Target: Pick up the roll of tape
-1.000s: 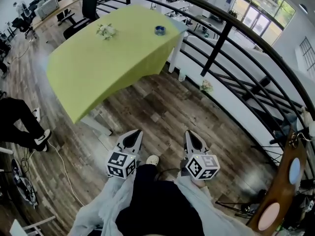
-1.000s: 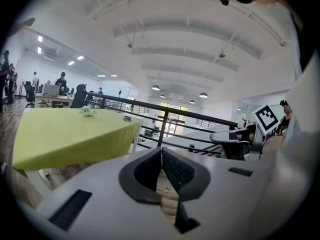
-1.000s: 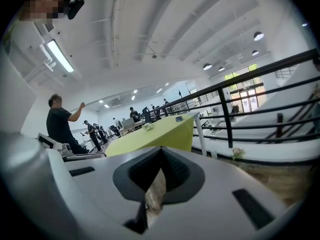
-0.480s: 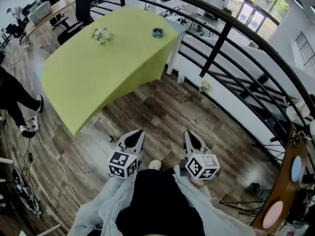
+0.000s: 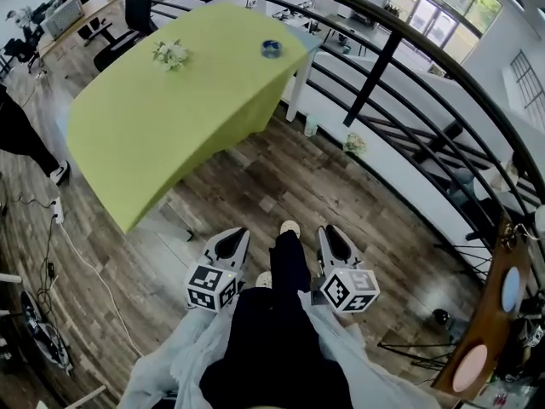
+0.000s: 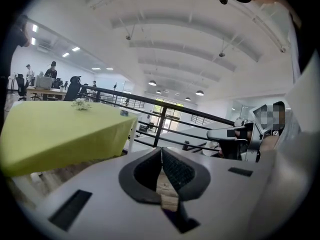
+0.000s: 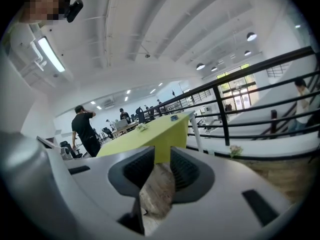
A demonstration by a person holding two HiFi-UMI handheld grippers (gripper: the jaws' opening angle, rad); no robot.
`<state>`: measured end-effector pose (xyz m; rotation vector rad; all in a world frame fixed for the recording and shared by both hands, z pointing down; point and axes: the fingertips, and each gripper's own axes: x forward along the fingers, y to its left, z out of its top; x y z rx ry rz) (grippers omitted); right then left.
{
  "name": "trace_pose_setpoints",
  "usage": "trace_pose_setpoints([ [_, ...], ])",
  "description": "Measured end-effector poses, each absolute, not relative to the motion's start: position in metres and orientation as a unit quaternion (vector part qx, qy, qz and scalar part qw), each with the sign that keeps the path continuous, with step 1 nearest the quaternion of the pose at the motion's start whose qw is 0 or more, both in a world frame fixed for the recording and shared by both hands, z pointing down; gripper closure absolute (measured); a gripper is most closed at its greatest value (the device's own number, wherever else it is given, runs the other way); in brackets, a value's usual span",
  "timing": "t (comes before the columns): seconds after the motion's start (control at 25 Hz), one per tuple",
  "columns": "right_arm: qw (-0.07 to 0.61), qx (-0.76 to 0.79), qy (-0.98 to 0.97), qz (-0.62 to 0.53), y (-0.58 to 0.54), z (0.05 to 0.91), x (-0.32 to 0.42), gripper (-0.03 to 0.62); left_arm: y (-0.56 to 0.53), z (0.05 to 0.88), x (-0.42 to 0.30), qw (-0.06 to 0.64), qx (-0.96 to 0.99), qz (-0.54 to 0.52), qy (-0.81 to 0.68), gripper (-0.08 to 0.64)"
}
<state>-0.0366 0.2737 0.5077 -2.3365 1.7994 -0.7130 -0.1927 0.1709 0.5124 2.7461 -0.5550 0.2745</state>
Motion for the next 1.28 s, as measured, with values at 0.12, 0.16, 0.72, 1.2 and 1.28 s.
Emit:
trace_pose_setpoints([
  [0.12, 0.059, -0.765, 0.597, -0.235, 0.267, 0.509, -0.036, 0.474, 0.165, 0.518, -0.192, 0.166, 0.961, 0.1, -0.199, 0.543],
  [0.16, 0.06, -0.765, 0.598, -0.233, 0.265, 0.509, -0.034, 0.461, 0.162, 0.517, -0.191, 0.166, 0.96, 0.099, -0.2, 0.543],
  [0.72, 0.053, -0.751, 0.613, -0.239, 0.204, 0.508, 0.014, 0.377, 0.109, 0.512, -0.147, 0.161, 0.957, 0.1, -0.218, 0.543],
  [1.2, 0.069, -0.75, 0.613, -0.239, 0.151, 0.506, 0.08, 0.382, 0.051, 0.51, -0.073, 0.155, 0.961, 0.102, -0.207, 0.543],
  [1.28, 0.071, -0.749, 0.613, -0.24, 0.14, 0.505, 0.092, 0.382, 0.039, 0.51, -0.061, 0.155, 0.96, 0.101, -0.209, 0.543],
])
